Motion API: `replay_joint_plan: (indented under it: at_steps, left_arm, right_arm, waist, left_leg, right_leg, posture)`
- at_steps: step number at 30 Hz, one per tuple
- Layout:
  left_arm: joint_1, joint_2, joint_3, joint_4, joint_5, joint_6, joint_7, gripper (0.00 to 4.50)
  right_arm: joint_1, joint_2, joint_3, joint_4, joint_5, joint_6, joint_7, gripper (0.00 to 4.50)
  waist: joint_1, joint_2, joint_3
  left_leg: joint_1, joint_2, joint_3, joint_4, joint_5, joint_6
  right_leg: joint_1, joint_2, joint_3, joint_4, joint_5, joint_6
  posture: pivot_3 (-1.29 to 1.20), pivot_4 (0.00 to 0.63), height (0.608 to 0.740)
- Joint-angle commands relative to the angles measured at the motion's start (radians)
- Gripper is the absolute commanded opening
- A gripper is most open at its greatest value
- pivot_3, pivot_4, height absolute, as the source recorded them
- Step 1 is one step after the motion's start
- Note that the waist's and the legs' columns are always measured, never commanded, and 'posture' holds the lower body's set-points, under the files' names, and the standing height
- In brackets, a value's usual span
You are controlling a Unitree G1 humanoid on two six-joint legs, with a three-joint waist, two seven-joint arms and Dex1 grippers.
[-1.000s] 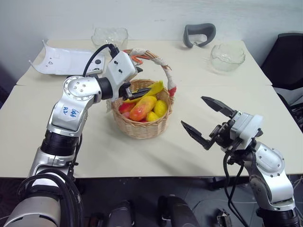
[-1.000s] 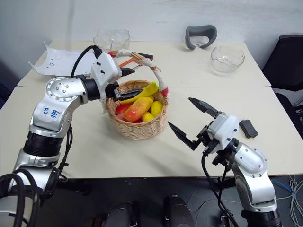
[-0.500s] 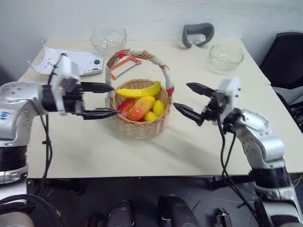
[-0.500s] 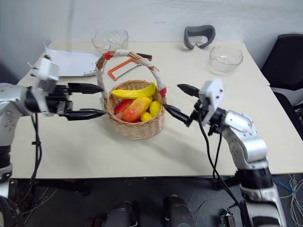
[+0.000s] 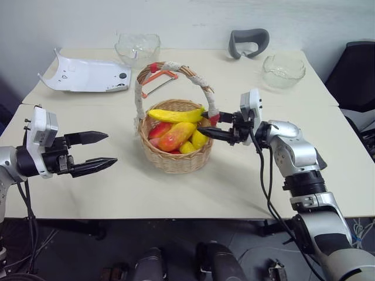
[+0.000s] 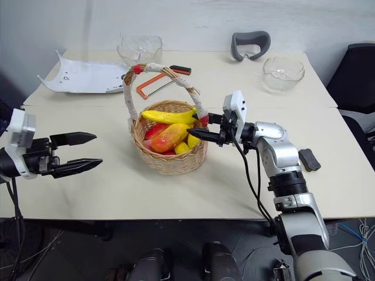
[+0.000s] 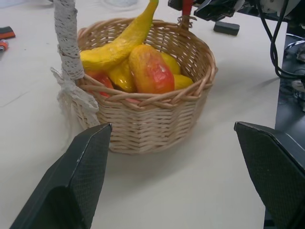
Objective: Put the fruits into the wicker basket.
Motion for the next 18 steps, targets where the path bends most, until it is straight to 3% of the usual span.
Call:
replay_joint_plan:
  at_steps: [1,4,8,10,14,18]
  left_arm:
    - [-0.025,-0.012,-0.011,-0.033,-0.028,-0.007,0.025,4.31]
    - [-0.061,-0.029,-0.050,-0.020,-0.028,-0.013,0.032,4.31]
    - [-0.106,-0.043,-0.102,0.003,-0.022,-0.022,0.020,4.31]
    - [-0.126,-0.056,-0.117,0.015,-0.029,-0.034,0.009,4.31]
    - [-0.166,-0.104,-0.135,0.041,-0.046,-0.057,-0.004,4.31]
    - [-0.218,-0.132,-0.213,0.092,-0.009,-0.085,-0.034,4.31]
  right_arm:
    - [0.007,-0.014,-0.028,-0.033,-0.013,-0.040,0.012,1.12]
    - [0.034,-0.021,-0.035,-0.074,-0.017,-0.039,0.004,0.15]
    - [0.130,-0.058,-0.073,-0.235,0.009,-0.018,-0.022,0.14]
    - [0.208,-0.099,-0.118,-0.419,0.072,0.044,-0.053,0.14]
    - [0.329,-0.115,-0.287,-0.698,0.207,0.156,-0.260,0.14]
    - [0.498,-0.135,-0.488,-0.817,0.175,0.196,-0.477,0.14]
  waist:
    - [-0.001,0.000,0.000]
    - [0.000,0.000,0.000]
    - [0.001,0.000,0.000]
    - [0.003,0.000,0.000]
    - [0.004,0.000,0.000]
    - [0.006,0.000,0.000]
  left_leg:
    - [0.000,0.000,0.000,0.000,0.000,0.000]
    - [0.000,0.000,0.000,-0.001,0.000,-0.002]
    - [0.000,0.000,0.000,-0.001,0.002,-0.004]
    - [0.000,0.000,0.000,-0.001,0.001,-0.004]
    - [-0.002,0.000,0.000,0.000,0.001,-0.004]
    - [0.000,0.000,-0.001,-0.001,0.001,-0.004]
  right_leg:
    - [0.000,0.000,0.000,0.000,0.000,0.000]
    - [0.000,0.000,0.000,0.000,0.000,0.000]
    - [0.000,0.000,0.000,-0.001,0.000,0.000]
    - [0.000,0.000,0.000,-0.001,0.000,0.000]
    - [0.000,0.000,-0.001,-0.002,0.000,0.000]
    - [0.001,0.001,-0.001,-0.001,0.000,0.000]
  posture:
    - [0.00,0.150,0.740]
    - [0.00,0.150,0.740]
    - [0.00,0.150,0.740]
    - [0.00,0.150,0.740]
    - [0.00,0.150,0.740]
    - [0.00,0.150,0.740]
